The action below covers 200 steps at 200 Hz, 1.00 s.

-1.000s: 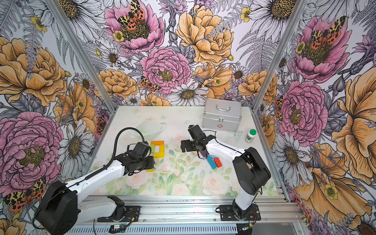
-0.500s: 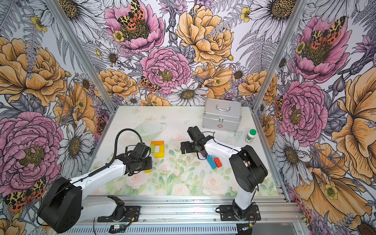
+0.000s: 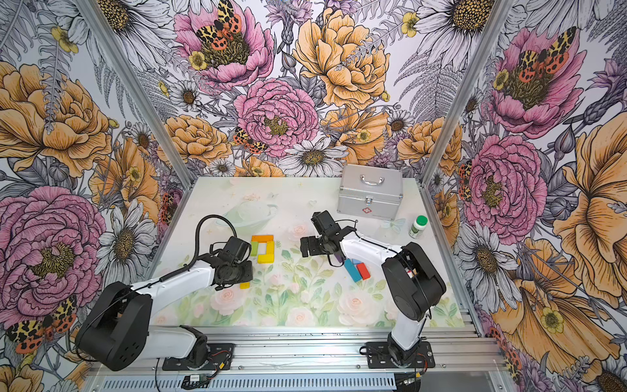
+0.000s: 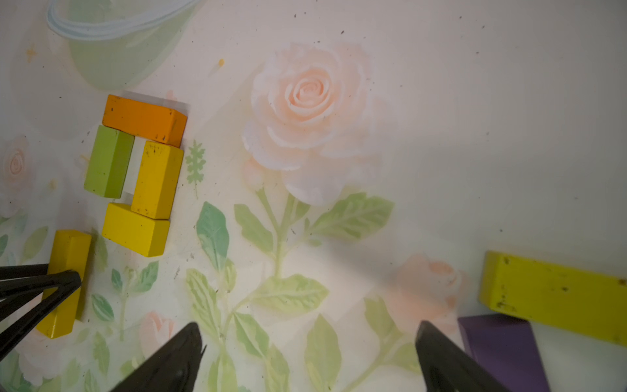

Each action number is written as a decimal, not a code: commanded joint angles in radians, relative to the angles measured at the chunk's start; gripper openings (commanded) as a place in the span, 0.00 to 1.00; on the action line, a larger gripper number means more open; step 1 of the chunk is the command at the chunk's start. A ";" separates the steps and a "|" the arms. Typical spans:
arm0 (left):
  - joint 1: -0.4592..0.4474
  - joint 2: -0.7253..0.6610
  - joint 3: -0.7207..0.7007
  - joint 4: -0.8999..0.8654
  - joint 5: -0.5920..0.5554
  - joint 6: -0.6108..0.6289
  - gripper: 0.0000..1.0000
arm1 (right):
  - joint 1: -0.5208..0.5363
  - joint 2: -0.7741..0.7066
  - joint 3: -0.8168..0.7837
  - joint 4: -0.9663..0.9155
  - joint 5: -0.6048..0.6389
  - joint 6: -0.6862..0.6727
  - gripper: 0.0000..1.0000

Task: Assemble the letter p with building blocks
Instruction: Place the building block at the center of the board.

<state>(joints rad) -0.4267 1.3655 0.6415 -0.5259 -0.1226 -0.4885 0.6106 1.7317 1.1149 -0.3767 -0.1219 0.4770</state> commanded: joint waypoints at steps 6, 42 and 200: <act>0.018 0.009 0.024 0.032 0.023 0.022 0.05 | 0.009 0.022 0.028 0.006 -0.002 0.005 0.99; 0.023 0.025 0.035 0.044 0.042 0.032 0.06 | 0.012 0.030 0.037 0.004 -0.002 0.006 0.99; 0.026 0.146 0.109 0.059 0.050 0.076 0.20 | 0.012 0.071 0.048 0.005 -0.013 -0.006 0.99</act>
<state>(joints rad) -0.4137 1.4948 0.7349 -0.4892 -0.0891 -0.4347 0.6167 1.7931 1.1309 -0.3767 -0.1295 0.4767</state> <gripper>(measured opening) 0.316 0.994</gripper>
